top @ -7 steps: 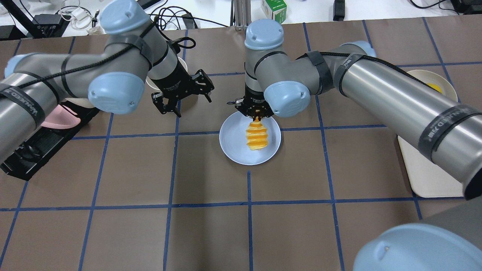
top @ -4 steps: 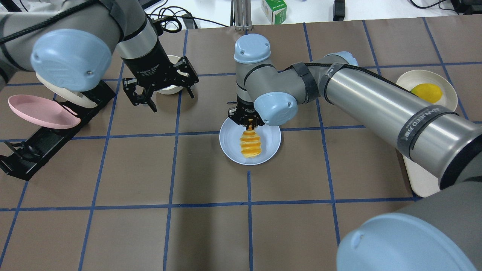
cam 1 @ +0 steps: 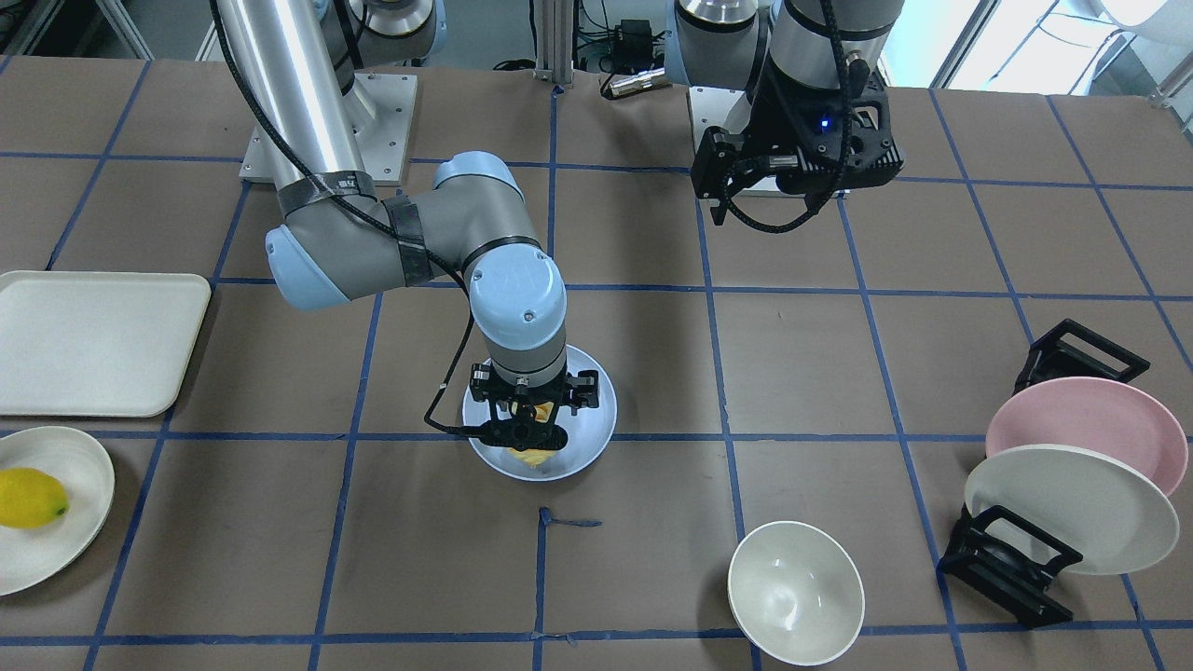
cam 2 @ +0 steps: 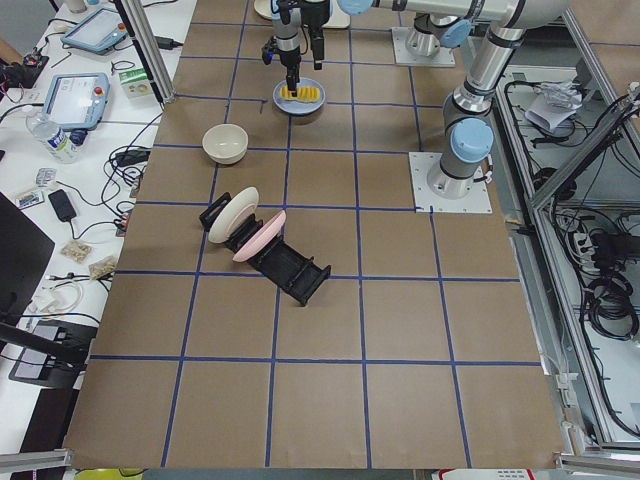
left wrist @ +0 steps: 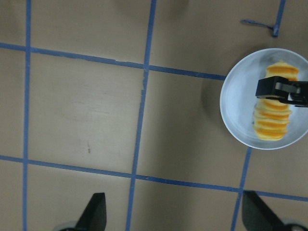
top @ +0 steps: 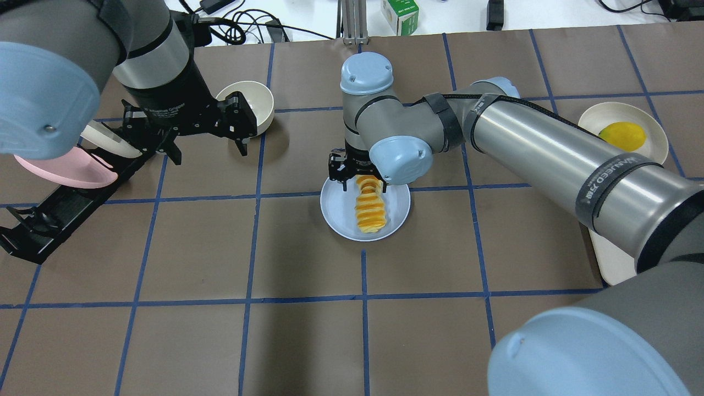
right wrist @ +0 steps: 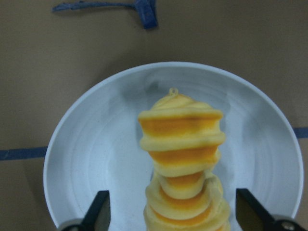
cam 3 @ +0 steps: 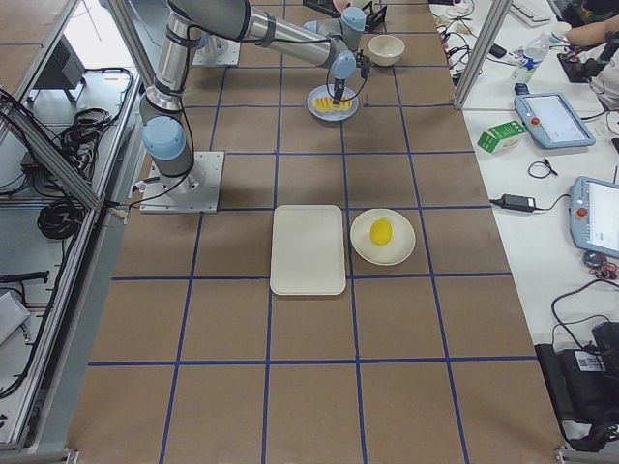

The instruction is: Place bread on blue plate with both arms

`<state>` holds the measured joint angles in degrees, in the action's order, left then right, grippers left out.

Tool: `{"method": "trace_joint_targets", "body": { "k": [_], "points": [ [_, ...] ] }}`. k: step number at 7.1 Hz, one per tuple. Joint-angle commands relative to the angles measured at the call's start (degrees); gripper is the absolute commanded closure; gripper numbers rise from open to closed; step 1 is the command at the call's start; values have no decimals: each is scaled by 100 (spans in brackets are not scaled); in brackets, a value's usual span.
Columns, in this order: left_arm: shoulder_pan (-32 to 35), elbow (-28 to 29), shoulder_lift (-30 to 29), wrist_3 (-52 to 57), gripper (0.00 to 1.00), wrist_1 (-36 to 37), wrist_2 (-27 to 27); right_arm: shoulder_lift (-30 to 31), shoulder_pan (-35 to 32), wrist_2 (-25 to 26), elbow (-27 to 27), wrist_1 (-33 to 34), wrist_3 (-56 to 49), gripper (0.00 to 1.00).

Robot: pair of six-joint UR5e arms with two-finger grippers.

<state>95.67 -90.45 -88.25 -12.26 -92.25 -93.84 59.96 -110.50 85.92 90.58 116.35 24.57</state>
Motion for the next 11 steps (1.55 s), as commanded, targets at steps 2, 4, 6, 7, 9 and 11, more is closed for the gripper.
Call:
{"method": "trace_joint_targets", "body": {
  "k": [2, 4, 6, 7, 9, 11],
  "points": [
    [-93, -60, -42, 1094, 0, 453, -161, 891, 473, 109, -31, -619, -737, 0],
    [-75, -104, -61, 1147, 0, 462, -205, 1795, 1536, 399, -5, -1759, -1888, 0],
    [-111, -174, -148, 1104, 0, 506, -153, 2402, 1777, 330, -40, -2394, -2184, 0],
    [-102, -201, -157, 1103, 0, 506, -135, 2684, 1803, 346, 21, -2406, -2123, 0],
    [-128, -166, -184, 1147, 0, 506, 66, 2740, 1847, 329, 4, -2441, -2132, 0],
    [-128, -166, -192, 1217, 0, 646, 164, 2758, 1874, 320, -5, -2433, -2132, 0]
  ]
}}
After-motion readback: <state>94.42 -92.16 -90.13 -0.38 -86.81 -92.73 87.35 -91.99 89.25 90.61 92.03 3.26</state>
